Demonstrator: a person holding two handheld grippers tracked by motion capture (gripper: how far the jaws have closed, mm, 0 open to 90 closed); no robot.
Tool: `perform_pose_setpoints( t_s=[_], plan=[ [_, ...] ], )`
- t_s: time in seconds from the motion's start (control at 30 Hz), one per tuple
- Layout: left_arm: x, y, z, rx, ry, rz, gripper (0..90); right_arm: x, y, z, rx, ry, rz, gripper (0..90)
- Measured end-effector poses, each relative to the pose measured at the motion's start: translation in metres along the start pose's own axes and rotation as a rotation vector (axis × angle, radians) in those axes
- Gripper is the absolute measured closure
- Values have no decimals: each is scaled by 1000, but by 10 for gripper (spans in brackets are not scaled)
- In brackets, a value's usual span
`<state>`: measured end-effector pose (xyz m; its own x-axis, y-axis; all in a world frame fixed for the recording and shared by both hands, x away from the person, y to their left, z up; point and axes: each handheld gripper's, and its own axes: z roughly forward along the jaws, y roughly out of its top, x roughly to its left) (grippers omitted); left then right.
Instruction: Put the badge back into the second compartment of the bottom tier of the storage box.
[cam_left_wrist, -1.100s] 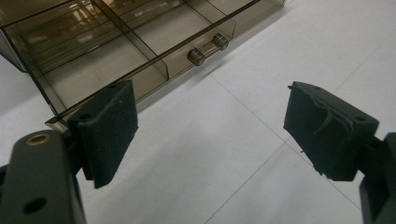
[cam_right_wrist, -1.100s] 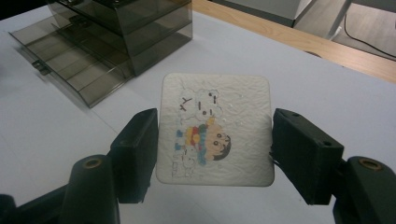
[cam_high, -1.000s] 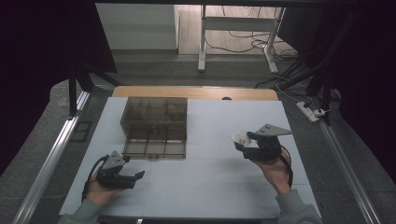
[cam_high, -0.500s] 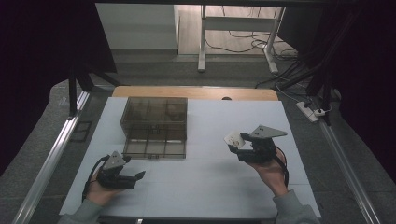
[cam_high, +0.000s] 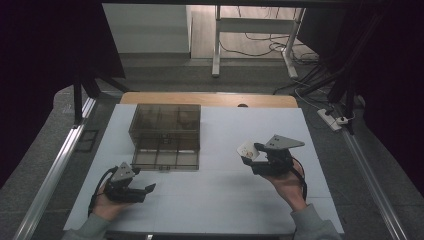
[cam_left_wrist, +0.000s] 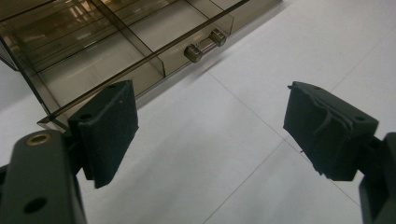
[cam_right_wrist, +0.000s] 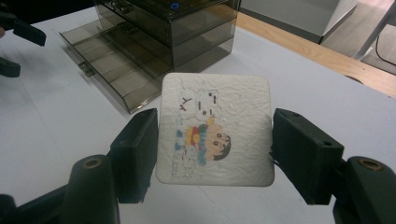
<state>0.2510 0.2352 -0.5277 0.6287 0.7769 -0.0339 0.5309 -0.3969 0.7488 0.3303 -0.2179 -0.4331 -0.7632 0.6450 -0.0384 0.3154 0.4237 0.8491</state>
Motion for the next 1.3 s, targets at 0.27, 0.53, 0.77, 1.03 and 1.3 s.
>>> perform_pose_setpoints(
  t_s=[0.27, 0.53, 0.77, 1.03, 1.3],
  plan=[
    [0, 0, 1, 2, 1, 1, 177, 2, 1, 0, -6, 5, -6, 325],
    [0, 0, 2, 10, 1, 7, 177, 5, 3, 0, -12, 13, -20, 325],
    [-1, 0, 2, 14, 5, 11, 177, 7, 3, 1, -12, 15, -25, 326],
    [-1, 0, 3, 17, 4, 13, 177, 12, 4, 2, -12, 25, -38, 326],
    [-1, 0, 5, 27, 4, 17, 176, 16, 5, 4, -12, 34, -48, 325]
  ],
)
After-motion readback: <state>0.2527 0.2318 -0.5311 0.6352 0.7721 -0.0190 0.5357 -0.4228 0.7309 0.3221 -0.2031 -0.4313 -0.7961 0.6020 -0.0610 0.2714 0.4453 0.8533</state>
